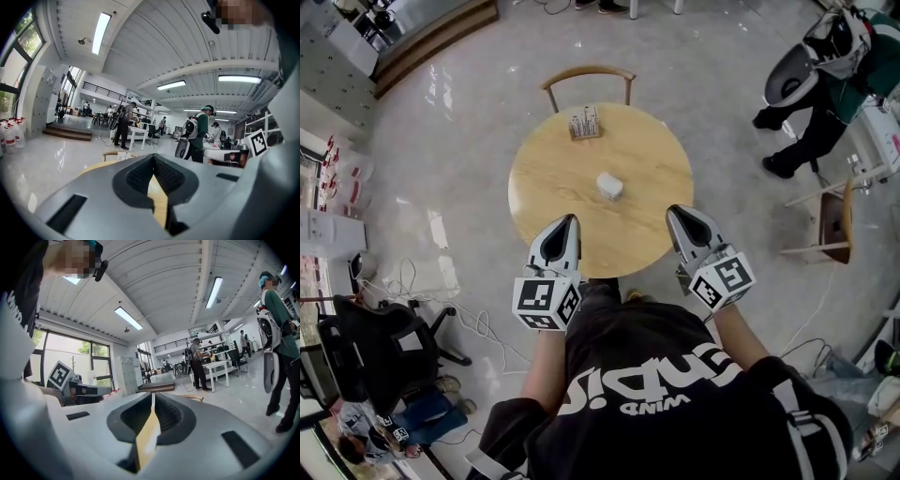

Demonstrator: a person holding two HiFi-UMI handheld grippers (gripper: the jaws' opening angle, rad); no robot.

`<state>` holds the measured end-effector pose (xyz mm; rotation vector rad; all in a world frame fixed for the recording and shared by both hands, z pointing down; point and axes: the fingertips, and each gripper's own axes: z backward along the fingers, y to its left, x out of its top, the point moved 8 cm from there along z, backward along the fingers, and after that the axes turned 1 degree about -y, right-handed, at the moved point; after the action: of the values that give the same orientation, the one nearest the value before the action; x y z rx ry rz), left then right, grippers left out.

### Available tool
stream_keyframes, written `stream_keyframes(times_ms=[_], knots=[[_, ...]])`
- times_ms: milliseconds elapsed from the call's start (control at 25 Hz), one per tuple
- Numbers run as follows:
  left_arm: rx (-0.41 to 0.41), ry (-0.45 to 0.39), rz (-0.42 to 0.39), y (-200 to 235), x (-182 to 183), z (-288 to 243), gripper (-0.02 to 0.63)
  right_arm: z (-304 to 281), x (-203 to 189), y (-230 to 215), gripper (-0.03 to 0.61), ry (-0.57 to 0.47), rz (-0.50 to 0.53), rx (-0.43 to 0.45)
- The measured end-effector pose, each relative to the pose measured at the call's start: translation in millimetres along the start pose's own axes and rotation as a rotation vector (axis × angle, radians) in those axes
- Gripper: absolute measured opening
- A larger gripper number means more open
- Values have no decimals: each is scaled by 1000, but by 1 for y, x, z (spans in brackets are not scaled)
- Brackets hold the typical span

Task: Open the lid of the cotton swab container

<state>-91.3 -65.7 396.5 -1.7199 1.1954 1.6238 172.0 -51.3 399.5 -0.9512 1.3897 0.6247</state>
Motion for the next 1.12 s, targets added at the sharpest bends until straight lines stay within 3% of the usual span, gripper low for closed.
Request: stream_keyframes(times_ms=[600,920,1120], knots=[[5,6,18,21,1,-13,9,-35,5,-4,11,-4,26,43],[3,-1,18,36,6,-18,9,-55,1,4,122,15,18,102],[-3,3,22,40,7,-24,9,-66,2,5,239,31,46,141]])
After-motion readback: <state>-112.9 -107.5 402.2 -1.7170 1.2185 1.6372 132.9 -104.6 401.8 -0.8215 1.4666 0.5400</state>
